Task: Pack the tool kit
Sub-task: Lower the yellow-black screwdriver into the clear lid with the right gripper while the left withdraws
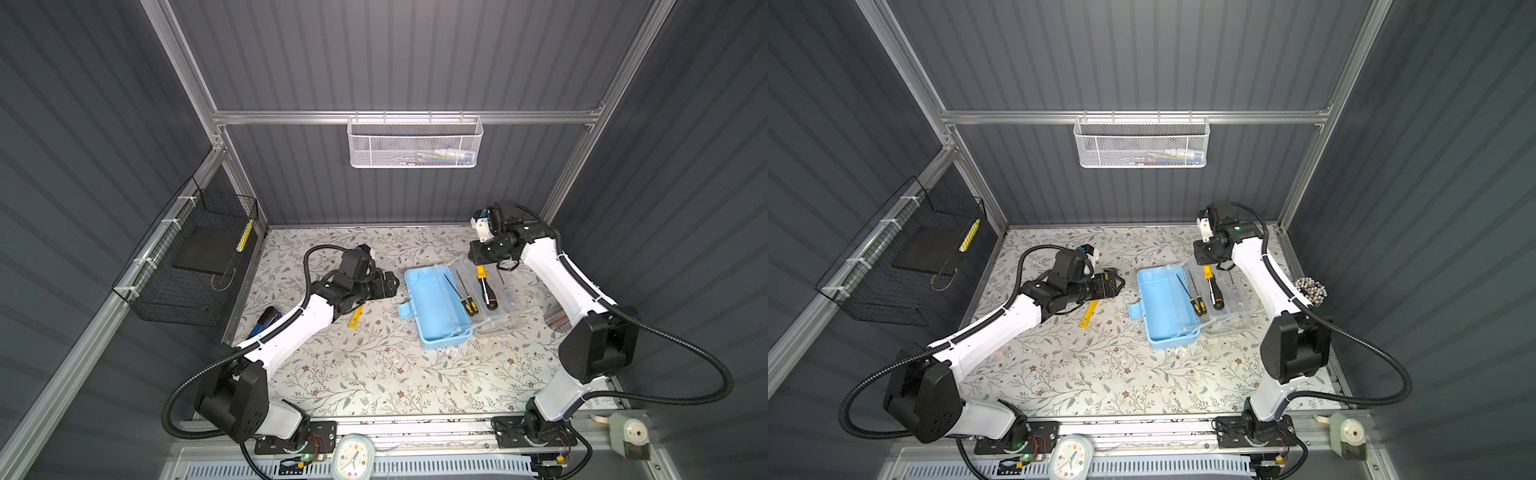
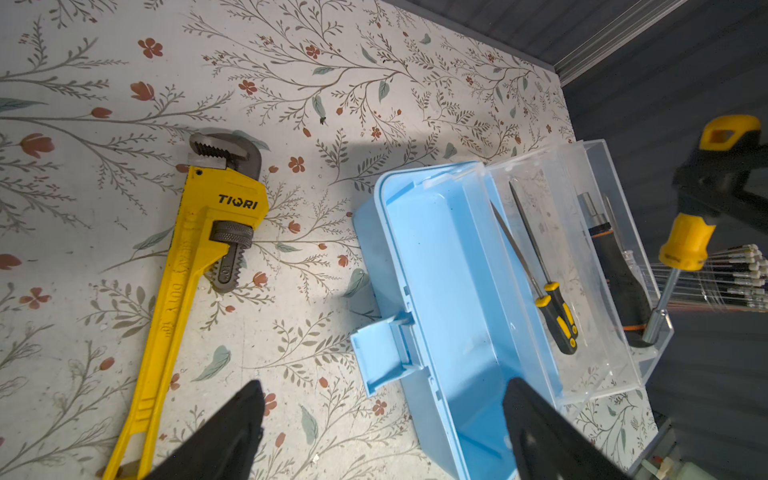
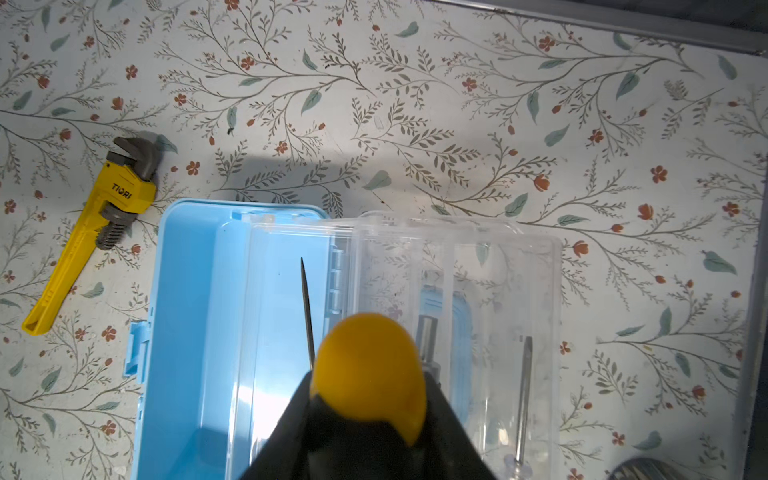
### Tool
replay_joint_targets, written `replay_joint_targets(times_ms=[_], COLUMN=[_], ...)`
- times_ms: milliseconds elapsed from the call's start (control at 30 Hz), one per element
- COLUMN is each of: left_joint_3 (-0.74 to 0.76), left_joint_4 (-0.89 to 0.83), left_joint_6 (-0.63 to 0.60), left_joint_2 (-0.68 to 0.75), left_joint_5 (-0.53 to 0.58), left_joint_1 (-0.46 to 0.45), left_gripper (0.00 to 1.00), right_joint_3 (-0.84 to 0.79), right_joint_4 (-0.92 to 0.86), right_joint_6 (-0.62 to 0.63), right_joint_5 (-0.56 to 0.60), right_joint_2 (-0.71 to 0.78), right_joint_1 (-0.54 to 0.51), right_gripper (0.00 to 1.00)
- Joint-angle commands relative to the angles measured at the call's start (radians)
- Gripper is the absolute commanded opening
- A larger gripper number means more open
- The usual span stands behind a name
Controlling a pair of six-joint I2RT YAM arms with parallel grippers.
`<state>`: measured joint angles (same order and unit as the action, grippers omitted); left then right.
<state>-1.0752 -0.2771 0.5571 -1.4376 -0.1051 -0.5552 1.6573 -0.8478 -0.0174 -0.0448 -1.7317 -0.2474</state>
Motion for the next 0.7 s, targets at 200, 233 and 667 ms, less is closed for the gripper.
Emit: replay_joint_targets(times_ms=[200, 233, 667], left_joint_3=[0.015, 0.015, 0.02], left_joint_4=[-0.022, -0.023, -0.024], left_joint_6=[-0.025, -0.026, -0.03], left_joint_2=[-0.02, -0.019, -0.02], left_joint_5=[-0.016, -0.016, -0.022], left_joint_1=[0.015, 0.015, 0.027], left_gripper=[0.91, 0.91, 0.91], right_joint_3=[0.029, 0.03, 0.022], right_joint_4=[-0.016, -0.016, -0.021], right_joint_6=[0.023, 0.026, 0.038], right_joint_5=[0.024, 0.029, 0.074], right_joint_2=[-0.044, -0.053, -0.104], right_joint_1=[0.001, 0.001, -0.046], right_gripper=[0.1, 0.1, 0.2])
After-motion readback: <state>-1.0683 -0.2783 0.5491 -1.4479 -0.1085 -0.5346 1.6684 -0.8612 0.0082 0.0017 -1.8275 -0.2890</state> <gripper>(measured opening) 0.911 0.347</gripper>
